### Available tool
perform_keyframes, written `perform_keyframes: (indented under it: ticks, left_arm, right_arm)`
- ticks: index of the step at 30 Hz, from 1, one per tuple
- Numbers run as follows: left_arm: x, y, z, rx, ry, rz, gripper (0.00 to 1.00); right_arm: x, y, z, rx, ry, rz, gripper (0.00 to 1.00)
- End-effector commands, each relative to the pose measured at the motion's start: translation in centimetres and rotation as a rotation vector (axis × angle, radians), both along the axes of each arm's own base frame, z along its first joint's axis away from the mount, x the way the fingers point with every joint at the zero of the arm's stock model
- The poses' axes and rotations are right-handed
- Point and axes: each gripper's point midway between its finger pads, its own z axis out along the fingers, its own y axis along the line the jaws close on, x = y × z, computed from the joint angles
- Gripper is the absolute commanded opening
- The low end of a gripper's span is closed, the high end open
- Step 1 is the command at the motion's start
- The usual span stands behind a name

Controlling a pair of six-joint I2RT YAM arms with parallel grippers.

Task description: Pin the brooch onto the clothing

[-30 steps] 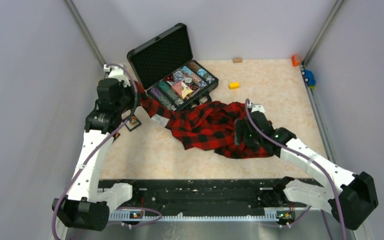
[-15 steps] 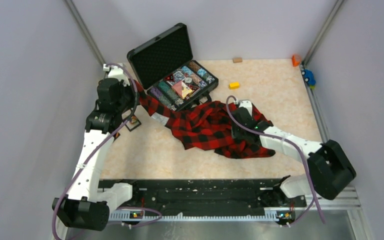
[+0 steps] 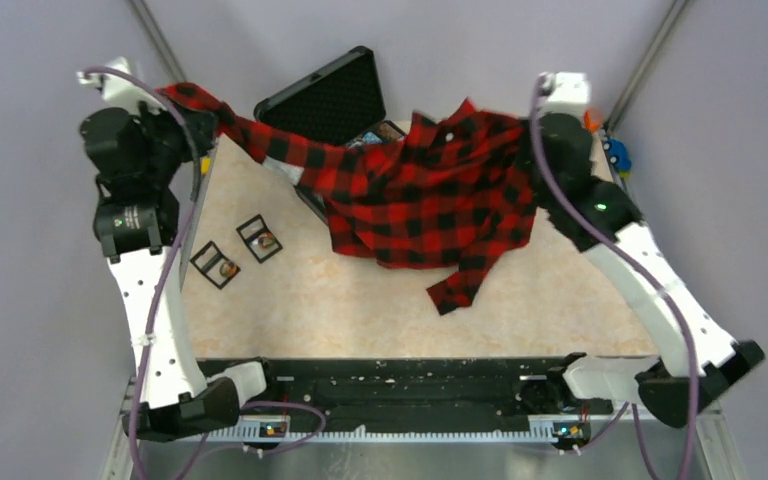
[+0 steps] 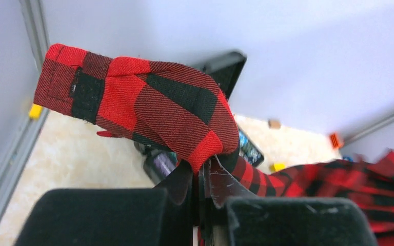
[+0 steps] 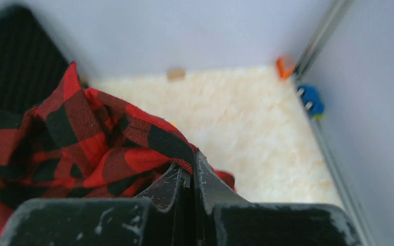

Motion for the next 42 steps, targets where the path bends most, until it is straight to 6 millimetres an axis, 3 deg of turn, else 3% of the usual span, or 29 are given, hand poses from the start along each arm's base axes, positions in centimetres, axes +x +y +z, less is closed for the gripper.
perform_keyframes:
  ticks: [1,4,7,11,15,21,24,26,28,30,33,37,39,42]
  left_arm:
    - [-1.7,0.6,6.4,-0.068,-0.146,-0.035,0.00]
    - [-2.5,1.9,7.7,-0.081,-0.177,-0.011,0.00]
    - [-3.0,2.5,8.1,-0.099,-0.190,-0.007,0.00]
    - [-3.0,2.3,8.2,-0.125,-0.193,-0.044,0.00]
    - [-2.4,2.3,7.5,-0.147,-0.177,-0.059,0.00]
    - [-0.4,1.3,5.5,-0.199,-0.154,-0.133,0.00]
    - [1.5,-0.7,3.9,-0.196,-0.111,-0.170,0.00]
    - [3.5,-2.3,2.4,-0.176,-0.062,-0.190,0.00]
    - [5.5,-4.2,1.3,-0.177,-0.024,-0.229,0.00]
    - [7.6,-5.6,1.5,-0.182,-0.017,-0.253,0.00]
    - [11.5,-6.6,2.7,-0.148,-0.048,-0.237,0.00]
    - [16.2,-8.3,6.0,-0.182,-0.147,-0.326,0.00]
    - [17.0,-9.0,8.6,-0.201,-0.222,-0.372,0.00]
    - [17.0,-9.6,11.3,-0.223,-0.325,-0.418,0.00]
  right_arm:
    - [-5.6,-6.6,13.8,0.030,-0.317,-0.092,0.00]
    - [-8.6,-8.7,18.0,0.064,-0.432,-0.105,0.00]
    - [-10.9,-10.3,20.1,0.080,-0.498,-0.119,0.00]
    - [-13.1,-12.1,21.2,0.093,-0.539,-0.147,0.00]
    - [-13.4,-12.7,21.0,0.070,-0.550,-0.168,0.00]
    - [-9.9,-11.3,17.8,-0.005,-0.484,-0.203,0.00]
    - [-7.7,-10.8,16.0,-0.027,-0.467,-0.211,0.00]
    - [-5.8,-11.1,14.8,-0.017,-0.448,-0.205,0.00]
    - [-3.7,-12.6,13.5,0.003,-0.428,-0.219,0.00]
    - [-1.5,-13.5,13.2,0.013,-0.424,-0.194,0.00]
    - [2.1,-15.5,13.8,0.042,-0.416,-0.186,0.00]
    - [4.6,-19.6,17.4,0.067,-0.458,-0.220,0.00]
    - [4.2,-20.8,21.1,0.081,-0.521,-0.223,0.00]
    - [3.5,-21.5,23.5,0.078,-0.550,-0.218,0.00]
